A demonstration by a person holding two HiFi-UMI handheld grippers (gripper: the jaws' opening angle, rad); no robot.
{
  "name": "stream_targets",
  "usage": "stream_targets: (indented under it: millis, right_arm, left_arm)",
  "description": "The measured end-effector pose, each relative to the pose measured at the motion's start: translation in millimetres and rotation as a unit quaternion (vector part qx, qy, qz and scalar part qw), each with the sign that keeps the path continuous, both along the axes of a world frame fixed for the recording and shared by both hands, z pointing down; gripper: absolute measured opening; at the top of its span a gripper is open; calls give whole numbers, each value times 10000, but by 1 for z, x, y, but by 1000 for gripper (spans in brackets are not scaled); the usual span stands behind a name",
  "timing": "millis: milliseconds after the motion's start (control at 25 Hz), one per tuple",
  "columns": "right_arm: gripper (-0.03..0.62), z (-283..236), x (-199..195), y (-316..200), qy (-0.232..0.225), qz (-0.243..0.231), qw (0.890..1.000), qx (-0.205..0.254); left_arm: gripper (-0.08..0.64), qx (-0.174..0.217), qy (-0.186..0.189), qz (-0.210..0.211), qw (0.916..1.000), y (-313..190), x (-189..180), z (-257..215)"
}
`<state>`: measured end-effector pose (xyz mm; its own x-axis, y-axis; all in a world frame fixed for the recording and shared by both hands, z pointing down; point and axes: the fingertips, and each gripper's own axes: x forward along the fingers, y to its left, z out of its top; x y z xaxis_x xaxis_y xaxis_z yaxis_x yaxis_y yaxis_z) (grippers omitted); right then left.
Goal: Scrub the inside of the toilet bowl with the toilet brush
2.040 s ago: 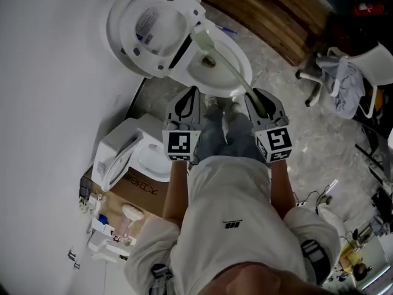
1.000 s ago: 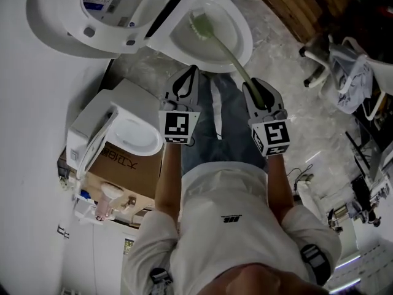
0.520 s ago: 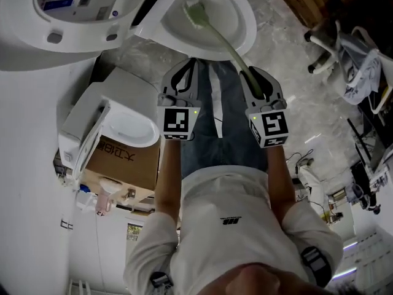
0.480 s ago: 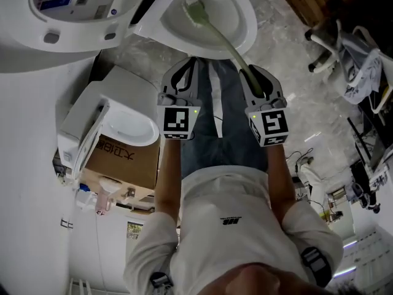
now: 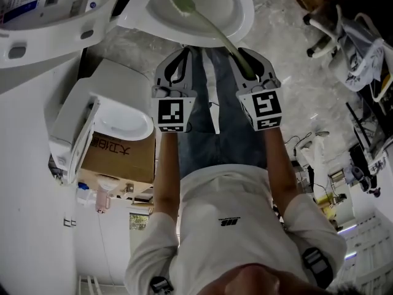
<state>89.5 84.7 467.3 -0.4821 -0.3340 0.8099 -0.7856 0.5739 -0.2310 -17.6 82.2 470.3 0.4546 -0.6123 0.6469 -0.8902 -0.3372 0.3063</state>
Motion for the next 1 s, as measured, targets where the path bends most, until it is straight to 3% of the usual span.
stream_targets:
  millis: [360, 640, 1000]
  right_arm:
    - [87, 41, -2, -3, 296, -266, 9989, -241]
    - [87, 80, -1, 7, 635, -473, 9941, -746]
    - [87, 108, -8, 20, 690, -622, 9883, -1214]
  left_arm:
    - [11, -303, 64, -16, 9995, 2, 5, 36]
    - [11, -455, 110, -30, 9989, 5, 8, 52]
    - [11, -522, 204, -151, 9983, 0, 4, 56]
